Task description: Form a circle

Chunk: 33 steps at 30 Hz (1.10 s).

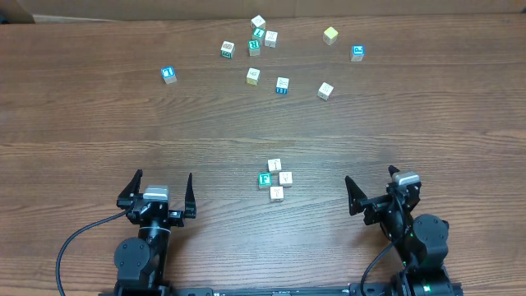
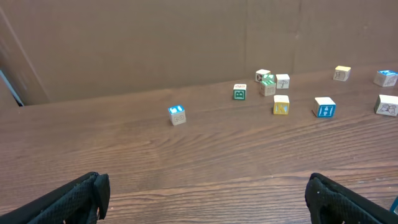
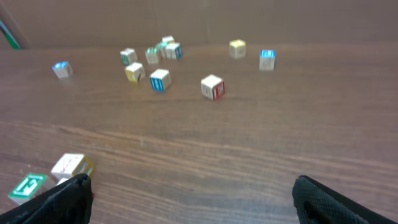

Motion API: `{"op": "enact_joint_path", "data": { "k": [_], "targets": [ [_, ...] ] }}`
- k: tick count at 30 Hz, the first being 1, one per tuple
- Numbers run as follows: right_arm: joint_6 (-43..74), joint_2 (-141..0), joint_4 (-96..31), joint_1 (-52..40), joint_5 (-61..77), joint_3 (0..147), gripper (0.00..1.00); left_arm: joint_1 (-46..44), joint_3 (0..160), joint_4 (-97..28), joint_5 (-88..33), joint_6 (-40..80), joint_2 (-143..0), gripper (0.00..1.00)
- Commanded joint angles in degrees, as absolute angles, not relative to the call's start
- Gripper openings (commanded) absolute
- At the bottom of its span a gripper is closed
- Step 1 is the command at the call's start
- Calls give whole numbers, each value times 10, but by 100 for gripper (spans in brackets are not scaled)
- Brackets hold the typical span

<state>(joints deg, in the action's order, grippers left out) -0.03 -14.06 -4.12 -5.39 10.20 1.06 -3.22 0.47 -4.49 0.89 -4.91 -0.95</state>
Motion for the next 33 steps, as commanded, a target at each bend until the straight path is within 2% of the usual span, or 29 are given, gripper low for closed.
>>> {"op": "enact_joint_path", "data": {
  "k": [1, 12, 33],
  "targets": [
    [0, -106, -40, -59, 100, 4, 100, -28, 3, -44, 6, -60, -3, 100],
    [-1, 0, -39, -61, 101, 4, 100, -28, 3, -44, 6, -60, -3, 100],
    [-1, -2, -38, -61, 101, 5, 100, -28, 3, -44, 6, -60, -3, 100]
  ]
}}
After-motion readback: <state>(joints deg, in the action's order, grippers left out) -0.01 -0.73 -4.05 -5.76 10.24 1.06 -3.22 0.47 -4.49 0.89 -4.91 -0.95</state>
